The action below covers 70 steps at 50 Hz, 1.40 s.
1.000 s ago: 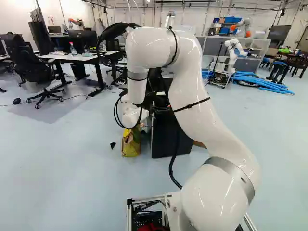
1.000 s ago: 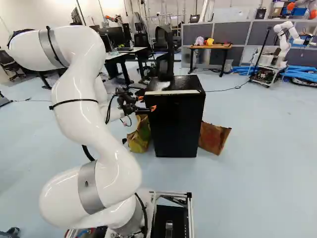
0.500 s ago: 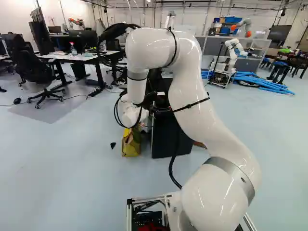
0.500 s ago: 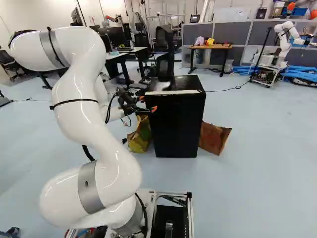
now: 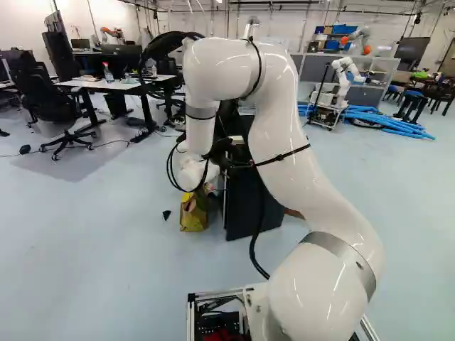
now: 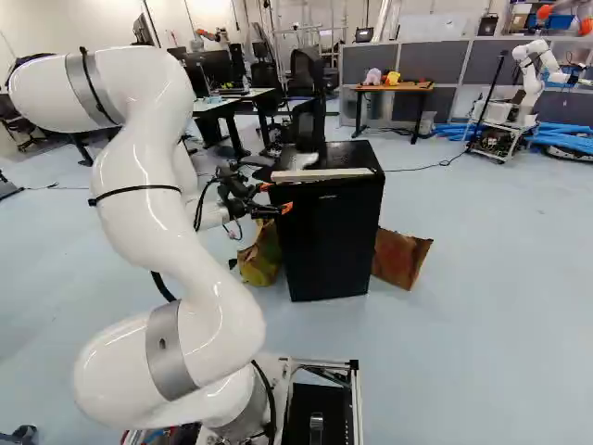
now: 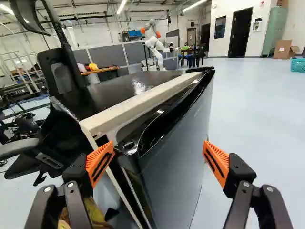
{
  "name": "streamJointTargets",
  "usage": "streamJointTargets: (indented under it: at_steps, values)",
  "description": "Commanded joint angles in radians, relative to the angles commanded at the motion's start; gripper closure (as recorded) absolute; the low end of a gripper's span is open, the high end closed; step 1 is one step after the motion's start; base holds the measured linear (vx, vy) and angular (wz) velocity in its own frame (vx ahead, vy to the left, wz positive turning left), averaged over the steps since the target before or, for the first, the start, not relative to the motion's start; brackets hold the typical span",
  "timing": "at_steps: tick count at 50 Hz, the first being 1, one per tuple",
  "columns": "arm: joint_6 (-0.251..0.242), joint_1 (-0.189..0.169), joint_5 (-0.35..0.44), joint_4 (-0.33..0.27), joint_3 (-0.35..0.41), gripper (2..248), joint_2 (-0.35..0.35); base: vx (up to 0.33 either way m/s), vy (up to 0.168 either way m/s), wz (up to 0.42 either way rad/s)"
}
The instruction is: Grab a drink from the fridge
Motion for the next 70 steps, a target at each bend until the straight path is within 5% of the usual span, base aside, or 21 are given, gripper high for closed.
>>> streamJointTargets:
  at_steps: [17,70]
  values:
    - [0.000,0.032,0.001,0.033,0.040,3,0.020,0.000,0.000,0.000]
    - [0.000,0.037,0.078,0.146,0.052,3,0.026,0.000,0.000,0.000]
